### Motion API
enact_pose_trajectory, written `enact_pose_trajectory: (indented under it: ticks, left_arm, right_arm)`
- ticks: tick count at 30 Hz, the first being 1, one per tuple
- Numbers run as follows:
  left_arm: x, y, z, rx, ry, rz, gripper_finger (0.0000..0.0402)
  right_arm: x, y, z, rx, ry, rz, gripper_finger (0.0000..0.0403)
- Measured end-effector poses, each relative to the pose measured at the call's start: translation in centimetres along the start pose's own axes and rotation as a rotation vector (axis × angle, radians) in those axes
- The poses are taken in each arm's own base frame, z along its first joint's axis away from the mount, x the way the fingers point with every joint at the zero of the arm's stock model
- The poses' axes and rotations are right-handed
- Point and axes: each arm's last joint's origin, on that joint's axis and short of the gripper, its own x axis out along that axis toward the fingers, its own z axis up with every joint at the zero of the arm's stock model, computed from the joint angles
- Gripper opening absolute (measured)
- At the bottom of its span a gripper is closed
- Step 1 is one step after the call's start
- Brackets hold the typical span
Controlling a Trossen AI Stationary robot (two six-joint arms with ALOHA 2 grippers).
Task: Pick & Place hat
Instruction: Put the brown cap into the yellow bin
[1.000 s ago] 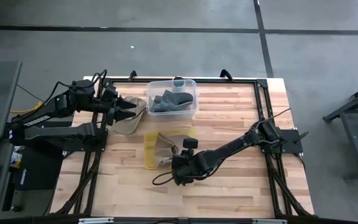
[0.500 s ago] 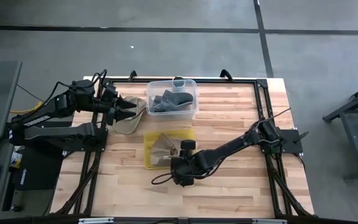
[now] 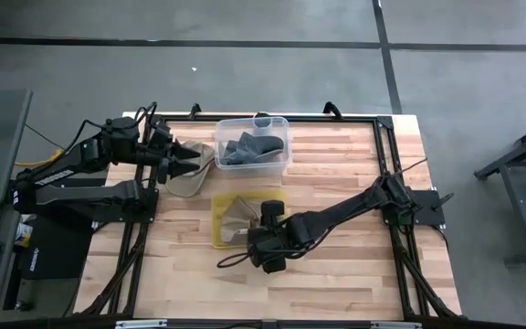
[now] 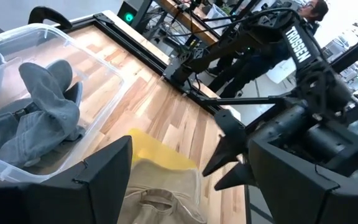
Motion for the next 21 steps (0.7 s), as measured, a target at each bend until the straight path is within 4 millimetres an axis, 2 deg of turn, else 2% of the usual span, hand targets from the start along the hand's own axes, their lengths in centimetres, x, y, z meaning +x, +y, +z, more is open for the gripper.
enact_pose_trajectory:
  ticks: [6,11,15,21]
  left_arm:
    - [-0.7,0.0,-0.2,0.005,-0.012,0.032,0.0301]
    - [-1.6,0.7,-1.3,-0.02,0.029,0.159,0.0301]
    - [-1.8,1.2,-1.8,-0.048,0.05,0.256,0.0301]
    - [-1.7,2.2,-2.3,-0.113,0.044,0.476,0.0301]
  right_arm:
    - [-2.3,-1.4,1.2,0.02,-0.025,-0.017,0.0193]
    - [-4.9,-3.0,1.8,0.03,-0.021,-0.087,0.0193]
    - [-6.8,-5.0,1.9,0.045,0.006,-0.138,0.0193]
    - [-8.6,-9.1,1.6,0.137,0.006,-0.176,0.0193]
